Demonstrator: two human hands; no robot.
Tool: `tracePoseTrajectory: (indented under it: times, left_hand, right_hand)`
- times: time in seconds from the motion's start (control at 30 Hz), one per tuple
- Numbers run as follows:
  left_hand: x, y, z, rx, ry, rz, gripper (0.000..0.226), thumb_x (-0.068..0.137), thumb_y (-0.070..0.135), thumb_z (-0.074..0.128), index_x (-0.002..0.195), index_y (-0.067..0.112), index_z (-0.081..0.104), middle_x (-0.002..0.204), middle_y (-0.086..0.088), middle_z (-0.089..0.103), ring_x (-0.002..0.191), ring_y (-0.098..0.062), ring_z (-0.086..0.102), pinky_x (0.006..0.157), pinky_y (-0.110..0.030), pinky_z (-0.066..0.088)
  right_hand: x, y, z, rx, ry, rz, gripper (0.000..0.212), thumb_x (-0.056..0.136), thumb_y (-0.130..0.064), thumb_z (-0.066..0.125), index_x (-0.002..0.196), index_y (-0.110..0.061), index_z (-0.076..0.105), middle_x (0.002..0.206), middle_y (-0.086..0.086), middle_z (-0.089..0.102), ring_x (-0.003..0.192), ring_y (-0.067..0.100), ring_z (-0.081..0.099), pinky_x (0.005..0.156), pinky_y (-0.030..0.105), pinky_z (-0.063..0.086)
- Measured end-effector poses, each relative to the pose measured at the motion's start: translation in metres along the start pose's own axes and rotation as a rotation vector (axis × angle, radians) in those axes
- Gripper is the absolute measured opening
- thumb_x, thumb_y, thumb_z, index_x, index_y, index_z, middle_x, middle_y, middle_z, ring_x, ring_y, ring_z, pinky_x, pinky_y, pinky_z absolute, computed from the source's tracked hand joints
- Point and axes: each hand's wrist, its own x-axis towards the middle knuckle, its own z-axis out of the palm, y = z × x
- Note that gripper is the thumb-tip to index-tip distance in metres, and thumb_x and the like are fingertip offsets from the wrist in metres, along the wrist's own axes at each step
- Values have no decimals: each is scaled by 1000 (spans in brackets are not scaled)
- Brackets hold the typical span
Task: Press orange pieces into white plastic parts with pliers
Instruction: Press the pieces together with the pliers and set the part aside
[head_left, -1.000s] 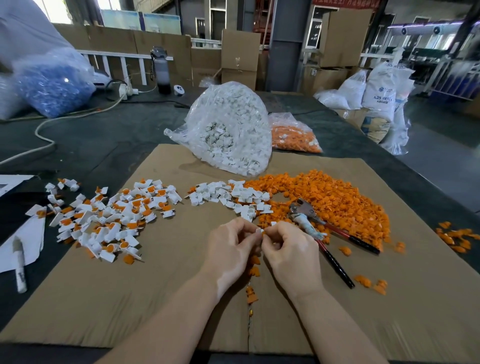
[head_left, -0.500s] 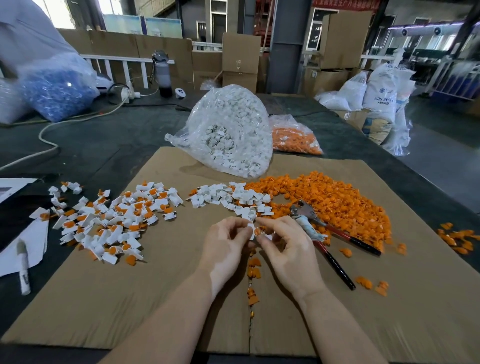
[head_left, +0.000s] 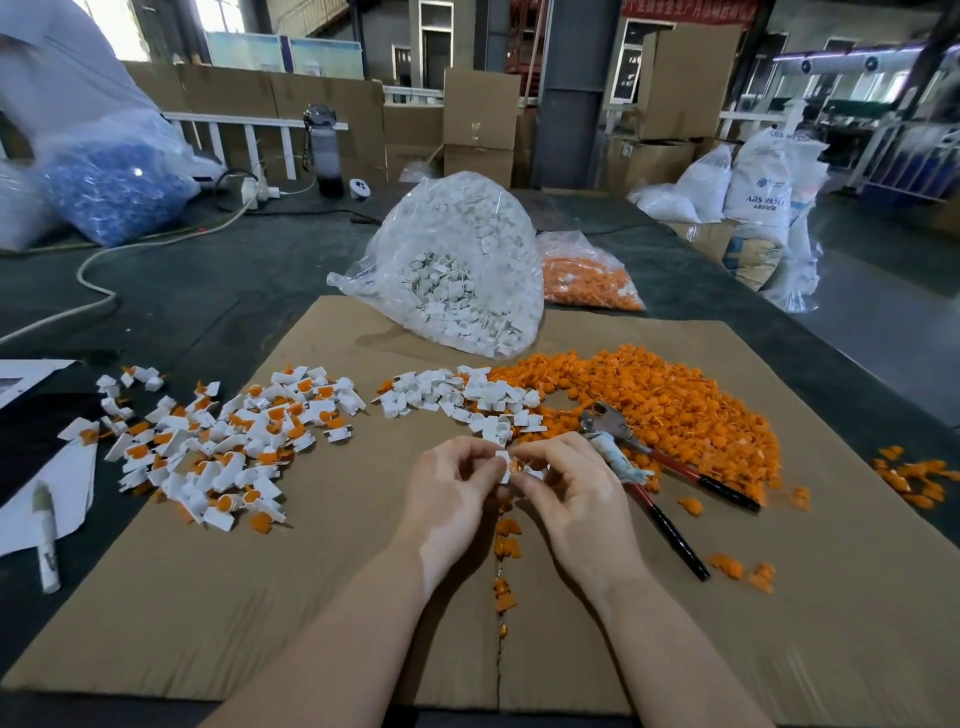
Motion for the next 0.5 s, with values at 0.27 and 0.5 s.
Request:
tracePoseTrajectory:
  times: [0.27,0.5]
  left_hand:
    - [-1,1,-1,31,-2,36,7,84,15,68,88,10,67,72,-8,69,63,-9,65,60,-17,51]
    - [2,2,0,-19,-3,14,9,84,8,66,88,0,64,65,-9,65,56,-8,61,58,-20,49]
  right_hand:
    - [0,0,0,-3,7,4,16,83,-11,68,98,-16,69,90,-9,58,80,7,54,70,29,49]
    - [0,2,-8,-196,123,88,25,83,-21,69,107,-15,66,98,-3,62,95,16,56,84,36,46]
